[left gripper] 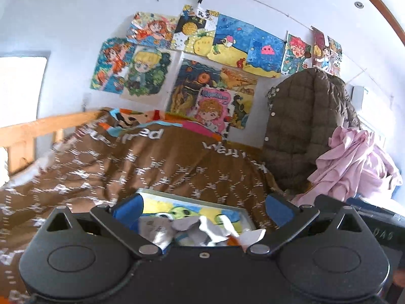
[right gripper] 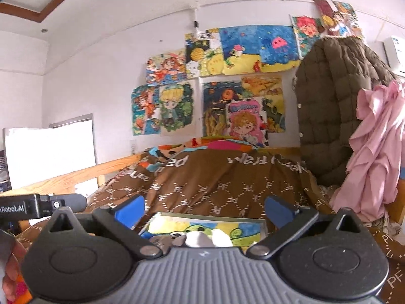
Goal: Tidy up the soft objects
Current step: 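Withdraw both grippers from the tray back above the bed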
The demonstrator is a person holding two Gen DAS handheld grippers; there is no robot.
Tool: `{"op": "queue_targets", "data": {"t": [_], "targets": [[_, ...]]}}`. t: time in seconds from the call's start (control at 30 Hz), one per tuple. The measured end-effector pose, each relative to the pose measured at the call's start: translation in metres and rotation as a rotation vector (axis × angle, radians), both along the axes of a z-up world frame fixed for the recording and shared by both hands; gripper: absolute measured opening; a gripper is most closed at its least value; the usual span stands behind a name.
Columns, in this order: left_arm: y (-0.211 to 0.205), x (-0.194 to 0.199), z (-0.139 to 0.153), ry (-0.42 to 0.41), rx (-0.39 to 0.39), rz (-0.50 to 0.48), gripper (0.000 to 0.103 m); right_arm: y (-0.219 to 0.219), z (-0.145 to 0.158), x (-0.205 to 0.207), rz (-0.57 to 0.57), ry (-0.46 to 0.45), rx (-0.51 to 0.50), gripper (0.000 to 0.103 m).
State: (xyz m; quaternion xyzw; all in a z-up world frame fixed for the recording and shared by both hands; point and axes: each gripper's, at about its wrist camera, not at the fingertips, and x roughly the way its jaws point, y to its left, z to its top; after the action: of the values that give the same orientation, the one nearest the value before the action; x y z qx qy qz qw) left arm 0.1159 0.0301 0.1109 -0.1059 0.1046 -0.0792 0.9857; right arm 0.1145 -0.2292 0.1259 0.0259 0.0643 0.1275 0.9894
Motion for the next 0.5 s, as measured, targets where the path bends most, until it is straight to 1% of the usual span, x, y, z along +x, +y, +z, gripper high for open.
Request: {"op": "queue_targets", "data": {"t": [0.2,0.33,0.43,0.5], "targets": [[0.009,-0.040,-0.013,-0.009,0.095,0.084,0.102,0.020,-0.007,-0.023,0.018,0.018,-0.024,0.103],[0.013,-0.054,-0.029,0.029,0.154,0.098,0.102,0.030,-0.018,-0.034,0.015,0.036,-0.027,0.103],[0.017,-0.057,-0.040,0.051,0.167,0.121,0.102,0.037,-0.029,-0.039,0.002,0.055,-0.051,0.103],[0.021,-0.053,-0.049,0.102,0.161,0.155,0.102,0.040,-0.041,-0.040,-0.004,0.076,-0.070,0.103]]}}
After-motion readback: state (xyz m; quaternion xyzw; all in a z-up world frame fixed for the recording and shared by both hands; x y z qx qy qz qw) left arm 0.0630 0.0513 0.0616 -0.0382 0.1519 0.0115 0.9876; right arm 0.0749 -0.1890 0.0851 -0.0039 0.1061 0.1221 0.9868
